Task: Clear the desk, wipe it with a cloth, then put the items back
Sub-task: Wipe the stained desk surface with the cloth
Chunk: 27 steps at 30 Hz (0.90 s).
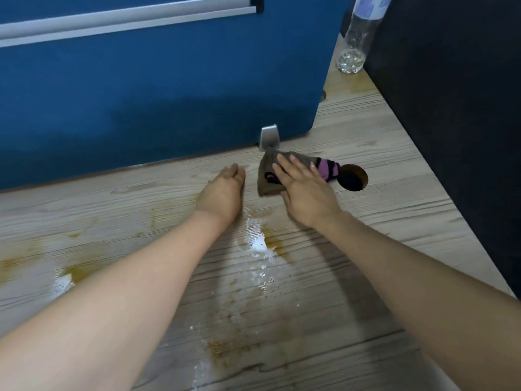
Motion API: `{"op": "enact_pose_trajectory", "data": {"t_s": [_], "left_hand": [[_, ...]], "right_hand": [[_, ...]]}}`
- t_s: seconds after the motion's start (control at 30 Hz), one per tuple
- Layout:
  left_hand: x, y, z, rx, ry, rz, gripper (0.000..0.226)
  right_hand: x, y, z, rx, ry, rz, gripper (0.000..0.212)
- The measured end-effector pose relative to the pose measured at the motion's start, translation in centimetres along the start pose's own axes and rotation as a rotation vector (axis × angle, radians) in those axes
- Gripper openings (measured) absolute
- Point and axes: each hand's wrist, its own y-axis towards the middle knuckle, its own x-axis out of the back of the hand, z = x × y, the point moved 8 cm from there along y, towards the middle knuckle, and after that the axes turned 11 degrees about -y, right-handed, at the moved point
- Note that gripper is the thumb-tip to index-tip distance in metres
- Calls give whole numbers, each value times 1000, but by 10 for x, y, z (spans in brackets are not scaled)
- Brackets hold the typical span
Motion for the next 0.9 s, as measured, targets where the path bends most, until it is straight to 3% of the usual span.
{"op": "enact_pose_trajectory", "data": {"t_s": [0.07,0.17,0.23,0.37,0.47,0.57,0.67,0.9], "left_hand": [[-1,1,-1,11,34,39,60],[-4,1,-2,22,64,62,65],[-5,1,-3,17,78,63,65],[-4,1,-3,24,61,60,63],[-2,3,0,20,39,57,59],[-2,4,2,12,18,50,58],[-1,3,2,9,17,40,58],[7,-3,-2,-8,-37,157,62]], "right_hand": [[1,10,-44,-90,-41,0,63],[4,19,-114,-371,-73,77,69],[6,22,-112,-445,-68,82,69],[-1,9,-25,-173,-31,5,73],[2,3,-24,-12,-24,46,66],[4,16,-65,-134,-66,106,62],[4,16,-55,-253,-70,83,66],[6,-40,20,-26,8,103,64]]}}
